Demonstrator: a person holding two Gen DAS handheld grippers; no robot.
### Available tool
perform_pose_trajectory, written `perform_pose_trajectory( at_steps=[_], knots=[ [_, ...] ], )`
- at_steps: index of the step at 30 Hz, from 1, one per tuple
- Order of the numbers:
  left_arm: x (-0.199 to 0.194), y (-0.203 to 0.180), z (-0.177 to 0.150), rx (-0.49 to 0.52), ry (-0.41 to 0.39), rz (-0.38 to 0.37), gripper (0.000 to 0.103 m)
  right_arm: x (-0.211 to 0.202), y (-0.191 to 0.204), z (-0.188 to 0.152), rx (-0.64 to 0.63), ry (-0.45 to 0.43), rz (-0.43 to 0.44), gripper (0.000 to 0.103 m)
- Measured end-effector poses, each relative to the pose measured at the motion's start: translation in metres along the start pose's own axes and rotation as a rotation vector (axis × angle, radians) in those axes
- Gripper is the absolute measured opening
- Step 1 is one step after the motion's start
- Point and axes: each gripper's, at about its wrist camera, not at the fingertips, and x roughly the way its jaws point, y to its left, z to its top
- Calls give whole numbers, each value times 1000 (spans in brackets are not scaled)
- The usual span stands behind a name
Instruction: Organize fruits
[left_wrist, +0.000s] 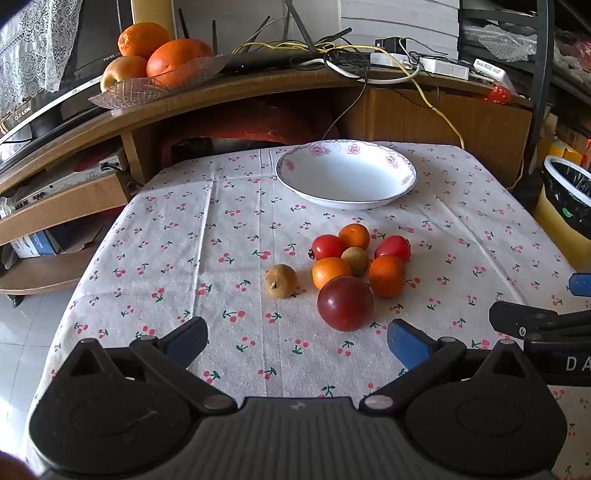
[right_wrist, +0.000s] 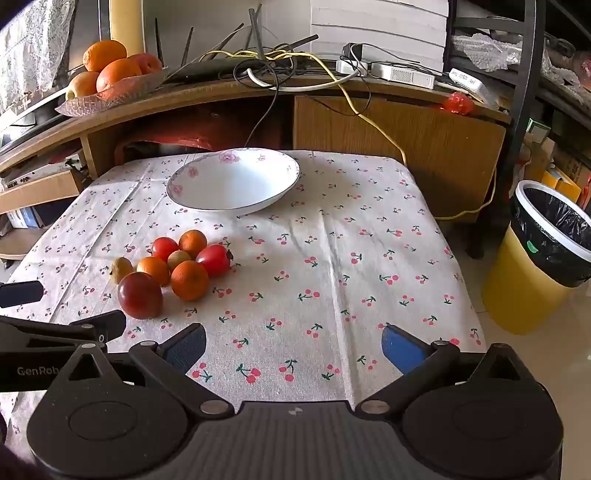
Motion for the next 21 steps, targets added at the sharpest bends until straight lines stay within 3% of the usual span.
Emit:
perform_pose_trajectory(
  at_steps=[21],
  knots=[
    [1, 0, 1, -7, 2, -5, 103, 1, 1, 0, -8, 3, -7, 96]
  ],
)
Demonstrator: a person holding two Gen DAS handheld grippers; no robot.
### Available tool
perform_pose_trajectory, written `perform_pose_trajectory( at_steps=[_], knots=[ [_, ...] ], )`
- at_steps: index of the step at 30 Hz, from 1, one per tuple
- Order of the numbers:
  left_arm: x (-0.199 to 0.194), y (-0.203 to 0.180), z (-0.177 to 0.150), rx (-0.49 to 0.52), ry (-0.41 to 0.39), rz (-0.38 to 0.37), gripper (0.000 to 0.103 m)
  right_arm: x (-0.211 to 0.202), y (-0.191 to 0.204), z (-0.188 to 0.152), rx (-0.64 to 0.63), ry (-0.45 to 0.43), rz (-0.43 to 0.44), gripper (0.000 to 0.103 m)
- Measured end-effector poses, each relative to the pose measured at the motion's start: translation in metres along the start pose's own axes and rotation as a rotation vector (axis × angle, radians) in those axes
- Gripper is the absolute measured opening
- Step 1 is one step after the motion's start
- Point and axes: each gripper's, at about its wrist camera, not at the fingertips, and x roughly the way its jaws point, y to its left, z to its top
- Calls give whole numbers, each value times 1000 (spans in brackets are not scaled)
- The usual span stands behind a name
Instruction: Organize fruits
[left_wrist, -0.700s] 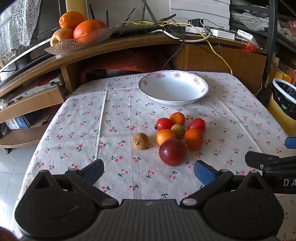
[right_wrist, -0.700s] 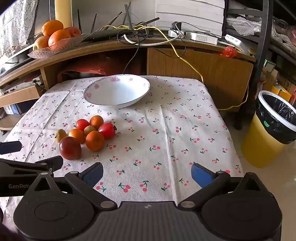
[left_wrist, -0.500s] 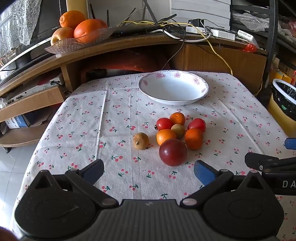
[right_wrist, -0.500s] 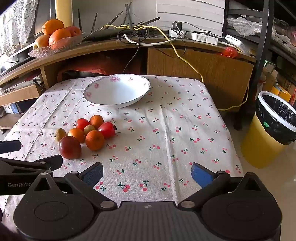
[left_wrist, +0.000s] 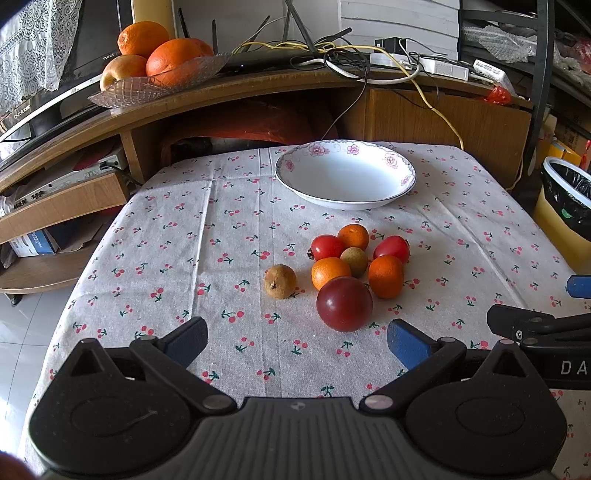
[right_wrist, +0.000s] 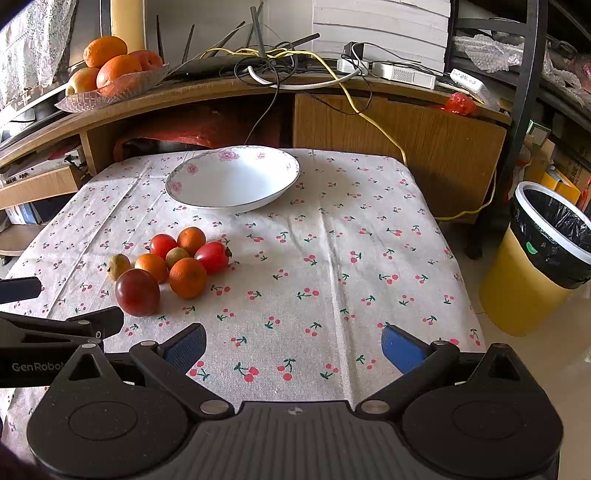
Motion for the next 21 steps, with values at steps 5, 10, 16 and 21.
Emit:
perform_pose_trajectory(
  at_steps=[5, 10, 16, 21],
  knots=[
    [0, 0, 0, 1, -1, 1, 103, 0, 0, 0, -1, 1, 0, 96],
    [0, 0, 0, 1, -1, 1, 103, 1, 0, 0, -1, 2, 3, 96],
    [0, 0, 0, 2, 0, 1, 103, 1, 1, -1, -2, 3, 3, 96],
    [0, 0, 0, 3, -2, 2, 103, 1, 1, 0, -1, 4, 4, 96]
  ],
)
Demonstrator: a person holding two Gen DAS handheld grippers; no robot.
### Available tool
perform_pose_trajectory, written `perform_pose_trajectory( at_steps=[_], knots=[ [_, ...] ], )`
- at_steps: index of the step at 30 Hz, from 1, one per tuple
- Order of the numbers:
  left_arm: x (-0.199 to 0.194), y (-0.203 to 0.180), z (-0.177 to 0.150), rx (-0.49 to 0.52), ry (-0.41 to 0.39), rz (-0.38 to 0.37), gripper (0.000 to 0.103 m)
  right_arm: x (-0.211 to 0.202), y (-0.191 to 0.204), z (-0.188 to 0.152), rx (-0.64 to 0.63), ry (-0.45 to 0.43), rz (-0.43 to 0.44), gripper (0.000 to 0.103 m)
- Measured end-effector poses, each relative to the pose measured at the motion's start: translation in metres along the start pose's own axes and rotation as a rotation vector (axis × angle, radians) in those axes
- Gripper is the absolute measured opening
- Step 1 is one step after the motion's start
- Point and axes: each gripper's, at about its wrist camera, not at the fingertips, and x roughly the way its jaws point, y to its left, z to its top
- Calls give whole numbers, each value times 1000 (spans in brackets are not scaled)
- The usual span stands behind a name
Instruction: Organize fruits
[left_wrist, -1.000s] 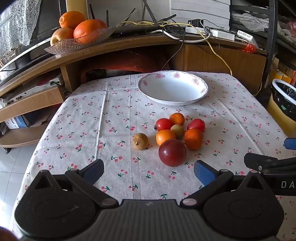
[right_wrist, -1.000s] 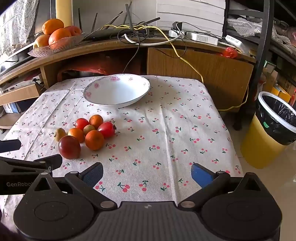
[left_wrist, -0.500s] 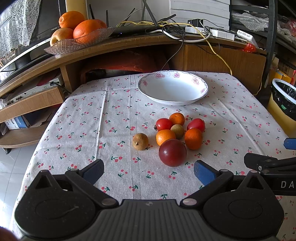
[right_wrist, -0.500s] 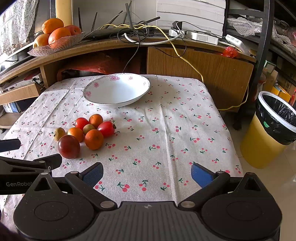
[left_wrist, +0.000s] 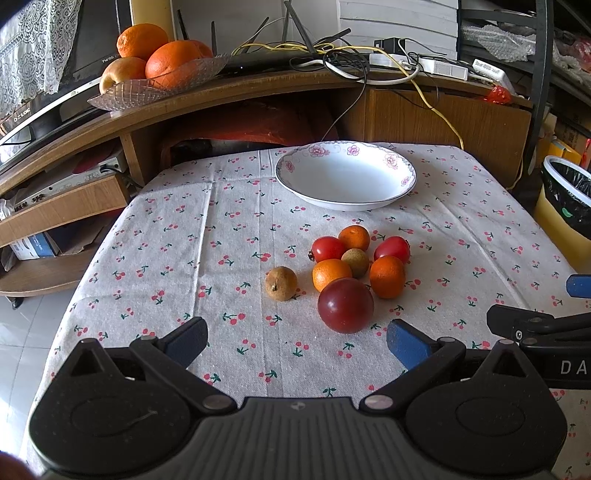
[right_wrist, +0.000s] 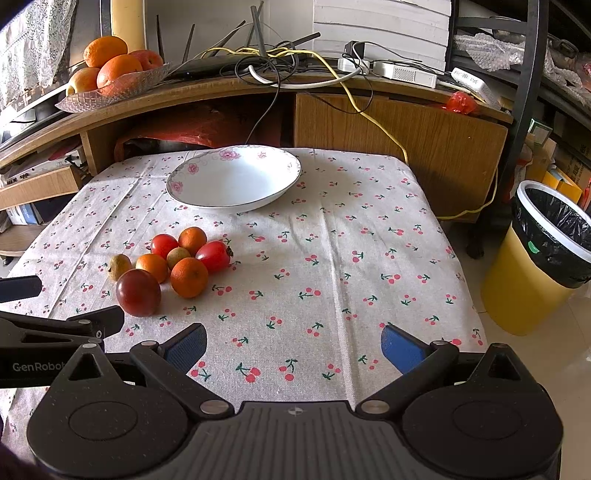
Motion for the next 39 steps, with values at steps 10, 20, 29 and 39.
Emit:
perform_pose_trajectory(
  at_steps=[10, 20, 29, 39],
  knots=[
    [0, 0, 0, 1, 0, 1, 103, 1, 0, 0, 0, 1, 0, 96],
    [5, 1, -2, 7, 5, 1, 103, 5, 3, -1, -3, 18, 20, 92],
    [13, 0, -2, 20, 10, -10, 103, 14, 0, -1, 11, 46, 35, 91],
    [29, -1, 2, 43, 32, -31, 102, 27, 2, 9, -23, 53, 76, 87]
  ],
)
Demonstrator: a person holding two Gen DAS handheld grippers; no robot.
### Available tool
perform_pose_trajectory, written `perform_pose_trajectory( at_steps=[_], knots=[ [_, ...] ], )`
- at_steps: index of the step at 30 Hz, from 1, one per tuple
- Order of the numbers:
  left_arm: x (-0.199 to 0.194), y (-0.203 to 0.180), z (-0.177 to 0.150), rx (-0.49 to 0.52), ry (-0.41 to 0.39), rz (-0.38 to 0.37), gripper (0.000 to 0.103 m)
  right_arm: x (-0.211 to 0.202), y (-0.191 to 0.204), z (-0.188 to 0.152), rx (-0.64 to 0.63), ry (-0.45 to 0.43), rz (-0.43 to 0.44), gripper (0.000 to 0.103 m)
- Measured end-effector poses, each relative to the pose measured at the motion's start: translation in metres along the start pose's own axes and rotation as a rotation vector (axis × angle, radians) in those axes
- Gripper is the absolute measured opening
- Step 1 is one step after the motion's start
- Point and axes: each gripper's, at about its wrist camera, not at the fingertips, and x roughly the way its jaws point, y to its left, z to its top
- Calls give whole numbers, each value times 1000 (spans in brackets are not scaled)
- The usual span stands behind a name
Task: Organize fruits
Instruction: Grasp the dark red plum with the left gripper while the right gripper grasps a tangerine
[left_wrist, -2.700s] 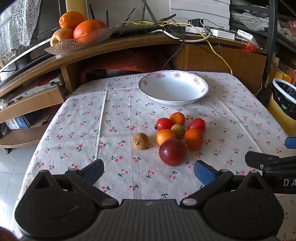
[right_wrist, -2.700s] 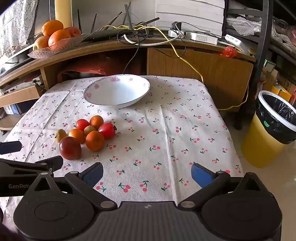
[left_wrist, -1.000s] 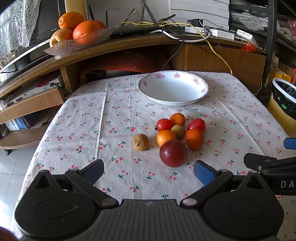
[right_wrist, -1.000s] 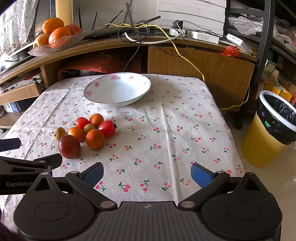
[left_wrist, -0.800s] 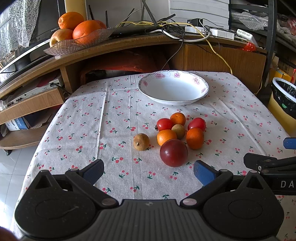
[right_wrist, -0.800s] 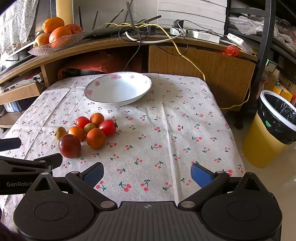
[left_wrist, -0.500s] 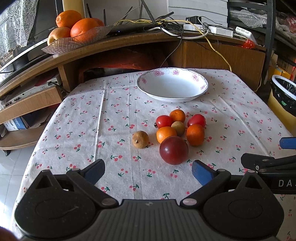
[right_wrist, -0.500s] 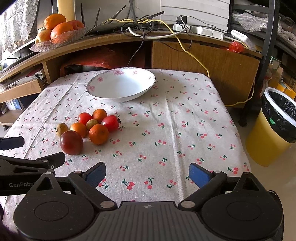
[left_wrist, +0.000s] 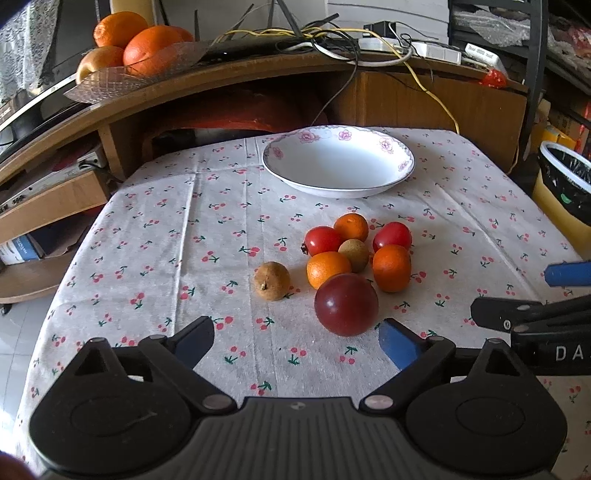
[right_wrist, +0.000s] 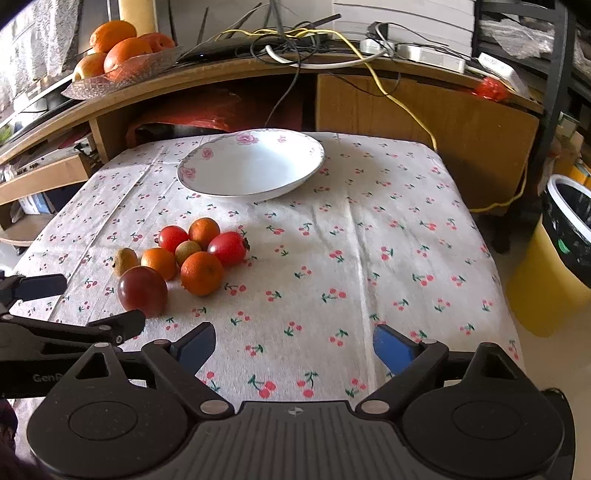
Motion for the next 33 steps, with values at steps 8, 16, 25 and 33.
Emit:
perform_pose_trajectory(
  at_steps=[8, 16, 25, 33],
  knots=[
    [15, -6, 5, 1, 24, -29, 95, 9, -7, 10, 12, 9, 31, 85],
    [28, -8, 11, -21, 48, -57, 78, 17, -7, 18, 10, 22, 72, 79],
    [28, -15, 14, 25, 41, -94, 52, 24, -8, 30, 22, 39, 141, 73],
    [22, -5, 12, -3, 45, -114, 48, 33, 10, 40, -46, 72, 250, 62]
  ],
)
